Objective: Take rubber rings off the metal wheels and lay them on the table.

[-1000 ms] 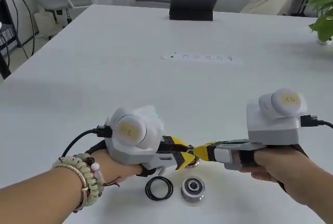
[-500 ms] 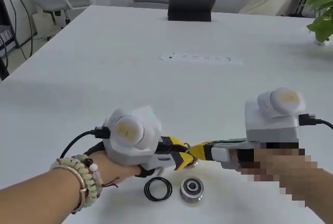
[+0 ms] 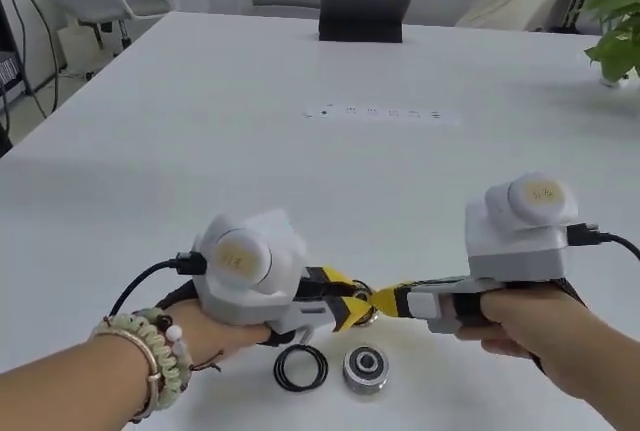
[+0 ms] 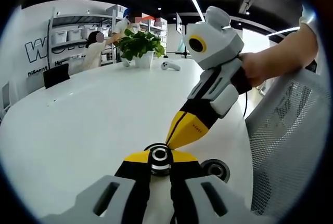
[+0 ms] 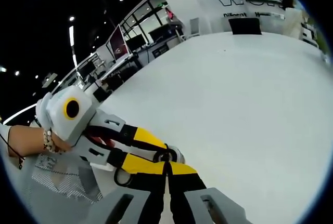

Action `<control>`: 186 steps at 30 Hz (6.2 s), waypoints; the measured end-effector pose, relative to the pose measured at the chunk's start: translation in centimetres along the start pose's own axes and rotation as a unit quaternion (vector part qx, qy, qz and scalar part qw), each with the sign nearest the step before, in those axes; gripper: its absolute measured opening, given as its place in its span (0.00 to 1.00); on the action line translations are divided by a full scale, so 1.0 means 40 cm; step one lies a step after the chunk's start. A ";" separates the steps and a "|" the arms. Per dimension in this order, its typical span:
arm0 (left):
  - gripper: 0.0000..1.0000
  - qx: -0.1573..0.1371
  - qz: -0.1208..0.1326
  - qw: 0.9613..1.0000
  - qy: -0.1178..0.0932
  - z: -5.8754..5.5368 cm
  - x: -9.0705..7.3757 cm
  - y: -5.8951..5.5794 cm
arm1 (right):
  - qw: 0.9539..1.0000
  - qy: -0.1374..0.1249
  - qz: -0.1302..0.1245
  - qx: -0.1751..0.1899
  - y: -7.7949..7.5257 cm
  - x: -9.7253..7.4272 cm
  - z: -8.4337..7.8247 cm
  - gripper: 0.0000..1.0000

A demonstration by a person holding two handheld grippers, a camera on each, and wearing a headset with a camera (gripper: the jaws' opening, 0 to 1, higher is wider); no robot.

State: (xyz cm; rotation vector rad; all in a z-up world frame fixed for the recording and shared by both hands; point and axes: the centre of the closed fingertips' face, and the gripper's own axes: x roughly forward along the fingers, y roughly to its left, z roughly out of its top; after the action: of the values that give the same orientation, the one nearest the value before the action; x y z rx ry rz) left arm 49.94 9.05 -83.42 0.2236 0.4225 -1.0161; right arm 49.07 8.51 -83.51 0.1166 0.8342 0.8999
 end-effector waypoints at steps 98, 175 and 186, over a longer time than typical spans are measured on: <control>0.52 0.000 0.086 0.995 0.046 -0.011 -0.435 -0.049 | 0.994 -0.004 0.096 -0.043 0.206 -0.009 0.027 0.00; 0.52 -0.007 0.081 0.995 0.055 -0.025 -0.432 -0.054 | 0.993 0.090 0.059 -0.049 0.159 0.040 -0.081 0.00; 0.52 -0.005 0.077 0.995 0.059 -0.028 -0.430 -0.058 | 0.995 0.073 0.047 -0.048 0.147 0.029 -0.056 0.00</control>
State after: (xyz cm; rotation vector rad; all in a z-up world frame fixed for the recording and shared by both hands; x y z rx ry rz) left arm 39.85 21.57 -76.81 0.3040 0.5088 -0.8527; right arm 44.12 12.55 -83.27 0.0065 0.9244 1.0450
